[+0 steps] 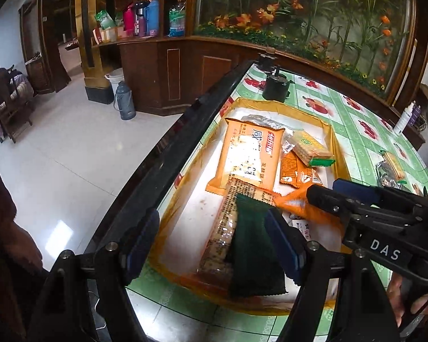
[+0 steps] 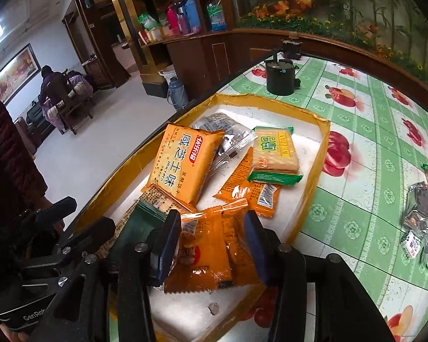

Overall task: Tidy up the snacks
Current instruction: 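Carry the green pack and orange bag into the tray and release both, then move both open grippers back toward the silver foil bags on the table, then grasp a silver foil bag with the right gripper while the left grasps another, then carry both silver foil bags toward the white tray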

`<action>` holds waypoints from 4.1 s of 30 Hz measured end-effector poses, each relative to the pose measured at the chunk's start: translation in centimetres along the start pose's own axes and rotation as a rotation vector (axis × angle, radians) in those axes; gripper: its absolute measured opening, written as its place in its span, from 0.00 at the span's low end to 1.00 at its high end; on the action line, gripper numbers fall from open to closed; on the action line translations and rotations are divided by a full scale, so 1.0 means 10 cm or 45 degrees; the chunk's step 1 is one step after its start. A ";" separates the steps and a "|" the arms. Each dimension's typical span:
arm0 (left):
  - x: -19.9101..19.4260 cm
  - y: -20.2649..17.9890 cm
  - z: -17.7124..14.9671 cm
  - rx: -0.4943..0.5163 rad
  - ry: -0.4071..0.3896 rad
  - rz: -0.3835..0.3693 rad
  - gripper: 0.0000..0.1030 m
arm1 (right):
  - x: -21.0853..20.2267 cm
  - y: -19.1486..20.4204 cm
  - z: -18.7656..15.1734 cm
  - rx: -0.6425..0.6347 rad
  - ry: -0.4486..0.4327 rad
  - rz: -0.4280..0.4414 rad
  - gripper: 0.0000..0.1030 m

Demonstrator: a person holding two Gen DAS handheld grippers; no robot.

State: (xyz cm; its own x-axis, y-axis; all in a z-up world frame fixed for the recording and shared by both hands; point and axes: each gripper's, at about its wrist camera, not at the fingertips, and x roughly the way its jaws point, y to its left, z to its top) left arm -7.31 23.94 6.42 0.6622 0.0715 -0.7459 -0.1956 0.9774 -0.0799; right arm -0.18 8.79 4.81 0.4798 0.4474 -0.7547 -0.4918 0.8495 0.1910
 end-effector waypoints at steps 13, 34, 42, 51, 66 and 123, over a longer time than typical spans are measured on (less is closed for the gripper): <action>-0.24 -0.34 -0.08 0.133 -0.070 0.100 0.74 | -0.42 -0.17 -0.21 0.048 -0.088 -0.014 0.51; -0.12 -1.48 -0.21 0.279 0.161 -0.299 0.74 | -1.43 -2.27 -1.10 0.563 -0.192 -0.307 0.52; -0.01 -1.83 -0.29 0.348 0.204 -0.334 0.74 | -1.54 -2.94 -1.11 0.753 -0.236 -0.343 0.67; 0.04 -1.96 -0.13 0.319 0.219 -0.390 0.74 | -0.93 -3.08 -0.61 0.538 -0.155 -0.361 0.72; 0.55 -2.52 0.42 0.363 0.220 -0.451 0.74 | -0.77 -2.46 -0.81 0.131 -0.094 -0.373 0.83; 0.02 -2.03 0.18 0.360 0.052 -0.376 0.58 | -1.10 -2.89 -0.94 0.461 -0.234 -0.429 0.61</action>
State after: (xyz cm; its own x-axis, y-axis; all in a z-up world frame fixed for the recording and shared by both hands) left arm -1.86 4.48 9.09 0.6299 -0.2228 -0.7440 0.2091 0.9712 -0.1137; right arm 1.92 -23.31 1.71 0.7034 0.1465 -0.6955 -0.0210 0.9824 0.1857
